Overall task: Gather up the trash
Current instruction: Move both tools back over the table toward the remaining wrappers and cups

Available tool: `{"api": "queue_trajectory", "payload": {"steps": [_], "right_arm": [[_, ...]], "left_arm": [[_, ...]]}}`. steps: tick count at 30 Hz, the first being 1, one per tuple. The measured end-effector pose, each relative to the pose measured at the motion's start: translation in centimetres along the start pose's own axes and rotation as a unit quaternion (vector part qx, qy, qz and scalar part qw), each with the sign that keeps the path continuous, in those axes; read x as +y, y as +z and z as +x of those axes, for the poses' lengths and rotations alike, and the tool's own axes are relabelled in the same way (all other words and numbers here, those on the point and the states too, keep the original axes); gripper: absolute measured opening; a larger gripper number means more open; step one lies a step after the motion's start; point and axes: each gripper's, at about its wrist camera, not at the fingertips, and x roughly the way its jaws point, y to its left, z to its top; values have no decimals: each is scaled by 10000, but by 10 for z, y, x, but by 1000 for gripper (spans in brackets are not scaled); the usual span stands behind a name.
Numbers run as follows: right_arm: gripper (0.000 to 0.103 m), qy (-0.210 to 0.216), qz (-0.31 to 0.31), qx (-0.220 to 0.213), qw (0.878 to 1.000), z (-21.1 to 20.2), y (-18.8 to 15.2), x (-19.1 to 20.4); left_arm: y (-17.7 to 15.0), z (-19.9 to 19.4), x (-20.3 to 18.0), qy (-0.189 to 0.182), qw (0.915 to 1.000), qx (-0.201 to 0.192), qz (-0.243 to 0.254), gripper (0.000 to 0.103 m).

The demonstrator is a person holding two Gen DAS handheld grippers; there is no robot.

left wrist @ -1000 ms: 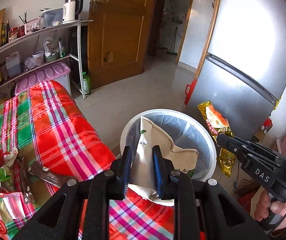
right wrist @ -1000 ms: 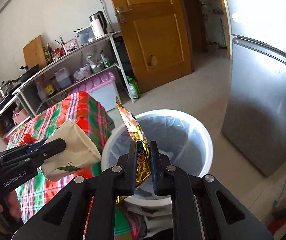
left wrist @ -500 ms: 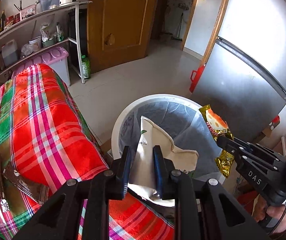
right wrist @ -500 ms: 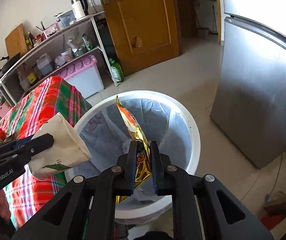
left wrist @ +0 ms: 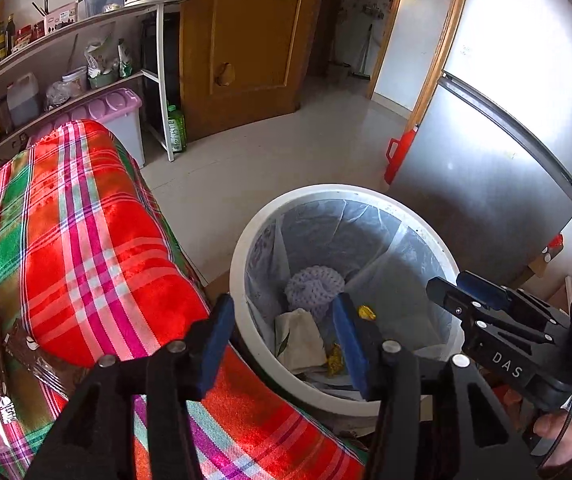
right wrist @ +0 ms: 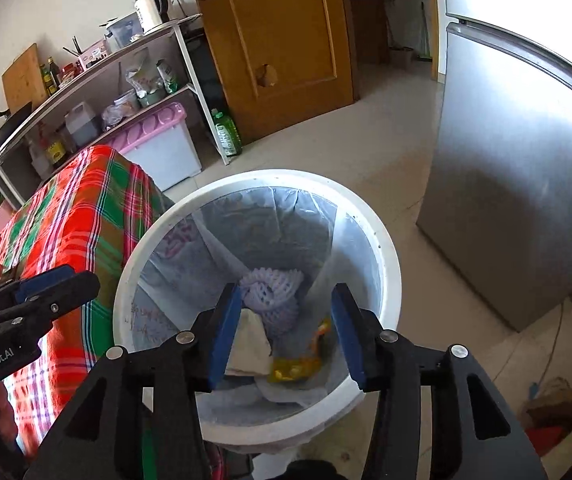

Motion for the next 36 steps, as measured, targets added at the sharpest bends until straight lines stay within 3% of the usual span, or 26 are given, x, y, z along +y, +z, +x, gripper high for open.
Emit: {"api": "queue_trajectory", "payload": {"steps": [11, 18, 36], "right_arm": [[48, 93, -25, -191, 9998, -20, -1, 16], [48, 260, -187, -377, 9988, -39, -4, 38], [51, 1001, -820, -605, 9897, -62, -15, 125]], "left_arm": [[-7, -34, 12, -77, 9996, -279, -66, 62], [-17, -65, 30, 58, 9984, -526, -189, 63], [-64, -144, 109, 830, 9873, -1076, -827, 72]]}}
